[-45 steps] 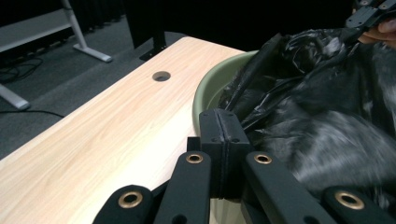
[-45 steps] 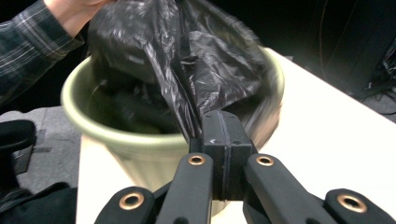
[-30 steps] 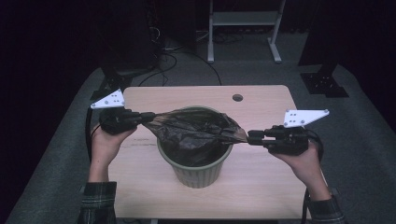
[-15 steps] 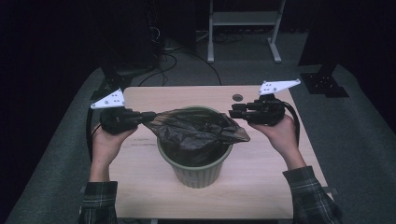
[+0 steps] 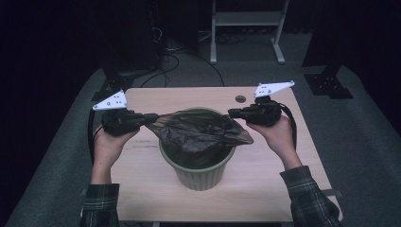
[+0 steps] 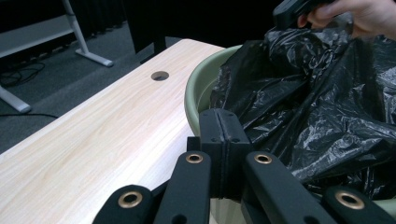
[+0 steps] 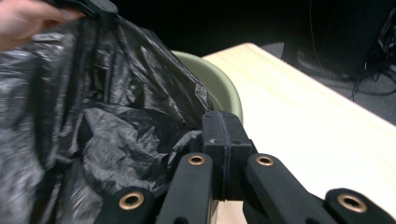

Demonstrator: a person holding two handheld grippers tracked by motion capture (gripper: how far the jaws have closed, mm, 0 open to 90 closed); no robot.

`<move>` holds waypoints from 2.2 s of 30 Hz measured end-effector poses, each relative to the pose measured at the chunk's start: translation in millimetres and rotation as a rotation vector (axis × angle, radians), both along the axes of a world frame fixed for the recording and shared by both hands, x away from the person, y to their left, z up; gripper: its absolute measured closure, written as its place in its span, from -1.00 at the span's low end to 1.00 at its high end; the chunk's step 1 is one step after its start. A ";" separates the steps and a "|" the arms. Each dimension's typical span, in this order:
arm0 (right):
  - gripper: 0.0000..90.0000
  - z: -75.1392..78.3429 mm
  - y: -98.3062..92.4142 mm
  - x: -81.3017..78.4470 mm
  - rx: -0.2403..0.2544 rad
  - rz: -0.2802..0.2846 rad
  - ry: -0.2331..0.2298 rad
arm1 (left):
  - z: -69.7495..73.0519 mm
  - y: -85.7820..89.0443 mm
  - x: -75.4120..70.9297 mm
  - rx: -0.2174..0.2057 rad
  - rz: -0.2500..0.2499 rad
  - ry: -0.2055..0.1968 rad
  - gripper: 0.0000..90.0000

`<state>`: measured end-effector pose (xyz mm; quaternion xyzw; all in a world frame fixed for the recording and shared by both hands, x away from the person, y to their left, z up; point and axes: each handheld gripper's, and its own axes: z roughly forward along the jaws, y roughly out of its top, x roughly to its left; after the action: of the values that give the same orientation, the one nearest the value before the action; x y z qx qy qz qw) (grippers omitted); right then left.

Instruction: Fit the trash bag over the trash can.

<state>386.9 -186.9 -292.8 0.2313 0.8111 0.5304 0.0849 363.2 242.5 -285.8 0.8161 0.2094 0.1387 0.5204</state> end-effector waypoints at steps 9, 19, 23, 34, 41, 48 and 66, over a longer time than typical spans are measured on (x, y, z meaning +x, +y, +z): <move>1.00 -1.5 -39.0 -48.8 0.022 -0.006 -0.057 | -4.6 12.1 -2.2 -0.002 0.041 0.007 1.00; 1.00 -35.1 -89.2 -87.1 -0.037 -0.105 -0.034 | -3.8 29.5 -6.0 -0.022 0.089 -0.001 1.00; 0.85 -29.9 -94.2 -85.6 0.002 -0.104 -0.042 | -1.5 23.6 -6.9 -0.018 0.073 -0.006 1.00; 0.33 14.8 -53.1 -60.8 0.110 -0.050 -0.067 | 0.5 15.9 -6.6 -0.014 0.052 -0.008 1.00; 0.30 30.6 -18.1 -36.1 0.091 -0.047 -0.005 | -1.6 12.9 -6.3 -0.023 0.039 -0.005 1.00; 1.00 18.1 -15.9 -49.6 0.033 -0.013 -0.050 | -4.5 19.5 -8.3 -0.032 0.055 0.003 1.00; 1.00 -50.7 -36.5 -101.9 -0.033 0.013 0.027 | -20.3 26.8 -23.3 -0.004 0.103 0.022 1.00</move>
<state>285.0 -223.5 -343.5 0.2318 0.8224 0.5141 0.0745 339.9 269.3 -306.1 0.8048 0.2569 0.1558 0.5119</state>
